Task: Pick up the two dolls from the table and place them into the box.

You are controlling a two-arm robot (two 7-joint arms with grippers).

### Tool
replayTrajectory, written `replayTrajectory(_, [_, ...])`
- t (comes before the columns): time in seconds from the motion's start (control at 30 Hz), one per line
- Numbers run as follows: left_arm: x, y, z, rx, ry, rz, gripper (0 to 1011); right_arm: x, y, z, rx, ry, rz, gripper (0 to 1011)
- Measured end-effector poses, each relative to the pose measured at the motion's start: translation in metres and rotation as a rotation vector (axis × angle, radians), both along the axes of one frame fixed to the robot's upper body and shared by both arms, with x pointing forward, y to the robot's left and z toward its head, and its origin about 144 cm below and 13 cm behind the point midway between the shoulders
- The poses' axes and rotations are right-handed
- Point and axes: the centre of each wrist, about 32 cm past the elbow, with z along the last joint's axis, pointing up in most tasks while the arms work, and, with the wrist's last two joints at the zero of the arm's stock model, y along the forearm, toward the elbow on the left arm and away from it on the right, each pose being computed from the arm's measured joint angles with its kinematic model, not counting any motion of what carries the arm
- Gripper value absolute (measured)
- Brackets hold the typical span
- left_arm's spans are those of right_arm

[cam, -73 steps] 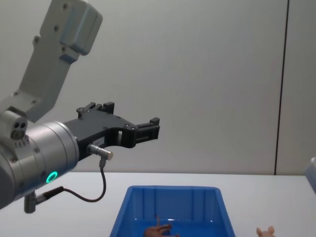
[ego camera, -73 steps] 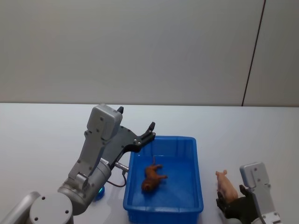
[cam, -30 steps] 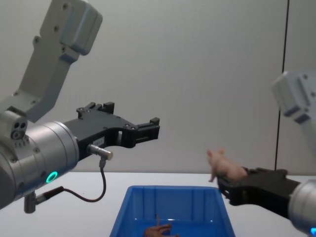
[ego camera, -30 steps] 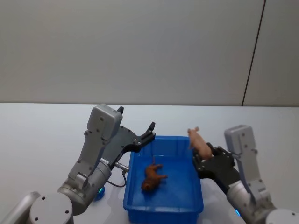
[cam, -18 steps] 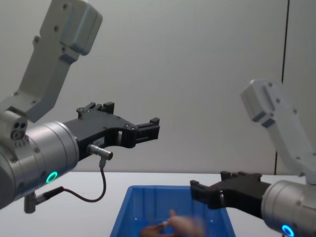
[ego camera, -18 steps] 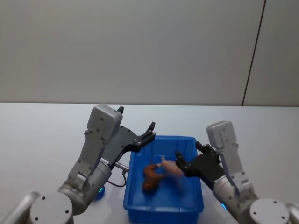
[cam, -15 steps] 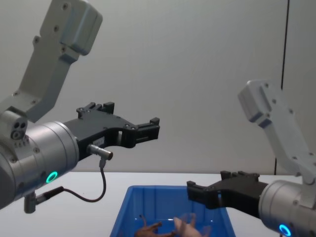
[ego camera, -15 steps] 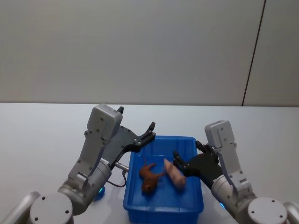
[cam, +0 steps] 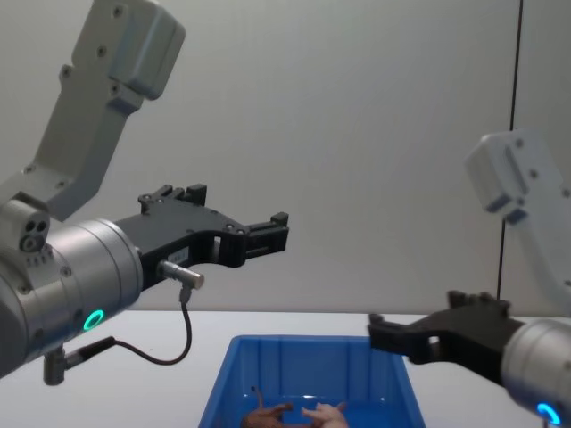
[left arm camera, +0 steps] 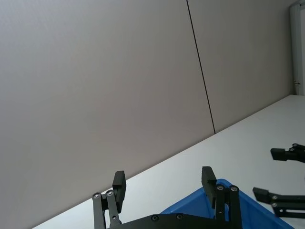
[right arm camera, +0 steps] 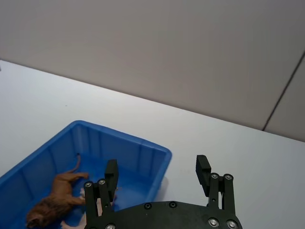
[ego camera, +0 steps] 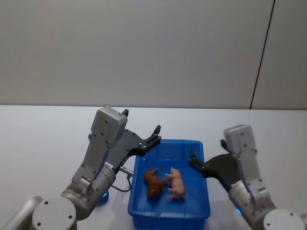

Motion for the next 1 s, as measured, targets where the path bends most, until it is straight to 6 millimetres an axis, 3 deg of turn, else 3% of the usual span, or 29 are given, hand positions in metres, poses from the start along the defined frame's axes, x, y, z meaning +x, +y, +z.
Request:
replayTrajectory(0.5, [0.0,0.0,0.0,0.0,0.0,0.0,1001,-0.032,-0.029,-0.003,-0.016,-0.034,-0.19,1001])
replayTrajectory(1.0, [-0.002,0.001,-0.001,-0.003,0.022,0.017,1001,-0.045,-0.04,-0.003,-0.022,-0.042,-0.256,1001])
